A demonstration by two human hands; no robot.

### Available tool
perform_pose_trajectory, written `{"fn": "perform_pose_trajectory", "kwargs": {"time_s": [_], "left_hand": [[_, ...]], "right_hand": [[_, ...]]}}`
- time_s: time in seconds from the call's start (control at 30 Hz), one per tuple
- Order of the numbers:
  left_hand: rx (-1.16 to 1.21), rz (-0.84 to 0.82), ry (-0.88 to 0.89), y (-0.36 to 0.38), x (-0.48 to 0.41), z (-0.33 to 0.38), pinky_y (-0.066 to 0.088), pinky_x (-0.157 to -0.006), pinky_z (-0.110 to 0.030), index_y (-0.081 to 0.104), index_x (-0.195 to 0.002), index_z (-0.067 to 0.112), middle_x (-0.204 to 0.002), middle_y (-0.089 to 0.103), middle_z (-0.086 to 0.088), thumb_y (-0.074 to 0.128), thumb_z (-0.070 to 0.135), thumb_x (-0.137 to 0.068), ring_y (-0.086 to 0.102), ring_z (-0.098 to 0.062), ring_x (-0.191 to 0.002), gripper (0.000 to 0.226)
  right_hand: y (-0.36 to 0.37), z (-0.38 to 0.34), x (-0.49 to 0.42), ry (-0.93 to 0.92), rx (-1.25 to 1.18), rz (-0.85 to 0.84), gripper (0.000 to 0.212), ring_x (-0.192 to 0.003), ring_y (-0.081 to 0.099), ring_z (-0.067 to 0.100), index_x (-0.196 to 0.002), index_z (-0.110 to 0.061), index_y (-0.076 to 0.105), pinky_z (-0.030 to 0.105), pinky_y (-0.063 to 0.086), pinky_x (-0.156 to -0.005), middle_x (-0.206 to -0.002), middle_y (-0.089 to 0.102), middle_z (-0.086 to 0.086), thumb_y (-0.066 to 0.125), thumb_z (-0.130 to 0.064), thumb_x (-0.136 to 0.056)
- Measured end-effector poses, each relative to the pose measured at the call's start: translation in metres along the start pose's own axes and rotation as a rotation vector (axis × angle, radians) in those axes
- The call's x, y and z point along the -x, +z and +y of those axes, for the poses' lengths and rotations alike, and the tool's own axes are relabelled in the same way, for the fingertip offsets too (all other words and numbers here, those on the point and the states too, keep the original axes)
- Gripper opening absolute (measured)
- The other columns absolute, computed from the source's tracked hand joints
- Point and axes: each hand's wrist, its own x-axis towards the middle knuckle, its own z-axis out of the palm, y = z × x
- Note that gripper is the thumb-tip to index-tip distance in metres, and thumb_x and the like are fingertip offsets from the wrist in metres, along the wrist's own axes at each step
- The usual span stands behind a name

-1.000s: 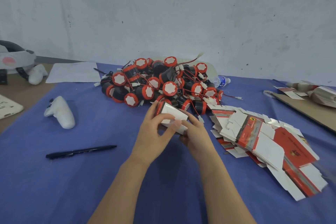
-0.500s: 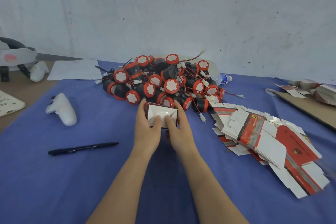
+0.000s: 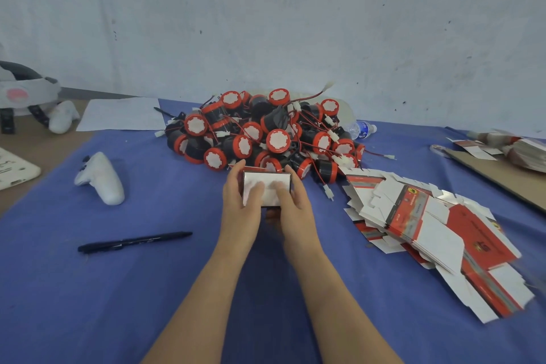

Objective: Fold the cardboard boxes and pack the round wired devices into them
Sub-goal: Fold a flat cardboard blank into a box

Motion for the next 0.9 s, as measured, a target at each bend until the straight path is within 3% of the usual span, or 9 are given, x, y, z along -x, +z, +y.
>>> {"fn": "perform_pose_trajectory", "kwargs": {"time_s": [0.1,0.17,0.27,0.37,0.43,0.53,0.63,0.77,0.9], "left_hand": [[0.161,0.020,-0.052,-0.001,-0.001,0.007,0.049,-0.098,-0.048,0.054,-0.118,0.030,-0.122,0.061,-0.001,0.043,0.039,-0.100,0.060,-0.020,-0.112,0.023],[0.226,0.060,-0.059,-0.003,-0.004,0.006,0.050,-0.096,-0.047,0.057,-0.112,0.021,-0.116,0.065,-0.003,0.043,0.042,-0.100,0.062,-0.023,-0.110,0.028],[0.208,0.113,-0.009,-0.006,-0.005,0.005,0.052,-0.081,-0.026,0.052,-0.105,0.026,-0.106,0.065,0.006,0.051,0.023,-0.098,0.064,-0.016,-0.104,0.008],[0.164,0.045,0.011,-0.008,-0.006,0.001,0.048,-0.082,-0.018,0.034,-0.137,0.035,-0.112,0.063,0.018,0.052,0.018,-0.096,0.062,0.002,-0.103,0.049],[0.107,0.008,0.007,-0.005,-0.003,0.002,0.045,-0.084,-0.017,0.026,-0.144,0.034,-0.115,0.063,0.021,0.051,0.021,-0.096,0.061,0.007,-0.102,0.055],[0.058,0.033,0.004,0.001,-0.001,0.002,0.050,-0.078,-0.018,0.048,-0.129,0.026,-0.117,0.063,0.008,0.047,0.027,-0.100,0.064,0.000,-0.100,0.029],[0.101,0.112,-0.053,-0.001,-0.002,0.006,0.051,-0.079,-0.024,0.058,-0.119,0.020,-0.113,0.065,-0.001,0.038,0.038,-0.102,0.065,-0.012,-0.100,0.032],[0.205,0.197,-0.088,-0.010,-0.006,0.011,0.049,-0.054,-0.011,0.067,-0.088,0.028,-0.074,0.073,0.013,0.032,0.041,-0.103,0.069,0.000,-0.069,0.040],[0.199,0.204,-0.078,-0.008,-0.005,0.013,0.048,-0.051,-0.012,0.067,-0.085,0.028,-0.072,0.072,0.013,0.032,0.040,-0.103,0.068,0.000,-0.066,0.041]], "right_hand": [[-0.004,-0.001,-0.001,0.072,-0.075,-0.003,0.019,-0.083,0.068,0.013,-0.109,-0.047,0.060,0.026,0.056,-0.064,-0.095,0.069,-0.010,0.046,-0.038,-0.099],[-0.004,-0.003,0.000,0.121,-0.051,-0.026,0.030,-0.100,0.066,0.017,-0.122,-0.036,0.056,0.030,0.057,-0.073,-0.111,0.066,-0.006,0.044,-0.048,-0.097],[-0.002,-0.005,0.001,0.183,0.006,-0.055,0.034,-0.107,0.061,0.015,-0.115,-0.034,0.060,0.030,0.055,-0.077,-0.116,0.063,-0.006,0.043,-0.056,-0.095],[-0.007,-0.009,0.000,0.137,0.055,-0.073,0.019,-0.101,0.063,0.014,-0.092,-0.041,0.069,0.031,0.056,-0.077,-0.099,0.068,-0.014,0.051,-0.045,-0.095],[-0.012,-0.010,-0.001,0.086,0.083,-0.076,0.021,-0.105,0.062,0.013,-0.106,-0.037,0.068,0.032,0.056,-0.082,-0.105,0.069,-0.012,0.050,-0.041,-0.096],[-0.013,-0.012,0.001,0.027,0.043,-0.101,0.027,-0.103,0.065,0.014,-0.121,-0.027,0.061,0.031,0.056,-0.083,-0.110,0.070,-0.004,0.048,-0.035,-0.098],[-0.014,-0.013,0.003,-0.036,0.055,-0.171,0.027,-0.104,0.065,0.013,-0.124,-0.028,0.056,0.030,0.056,-0.082,-0.118,0.066,-0.002,0.052,-0.030,-0.097],[-0.015,-0.017,0.005,-0.057,0.123,-0.332,0.034,-0.104,0.062,0.004,-0.120,-0.042,0.054,0.022,0.053,-0.073,-0.120,0.062,-0.013,0.056,-0.041,-0.087],[-0.018,-0.019,0.007,-0.003,0.125,-0.399,0.028,-0.088,0.063,0.004,-0.109,-0.037,0.062,0.022,0.051,-0.066,-0.107,0.068,-0.009,0.056,-0.045,-0.083]]}}
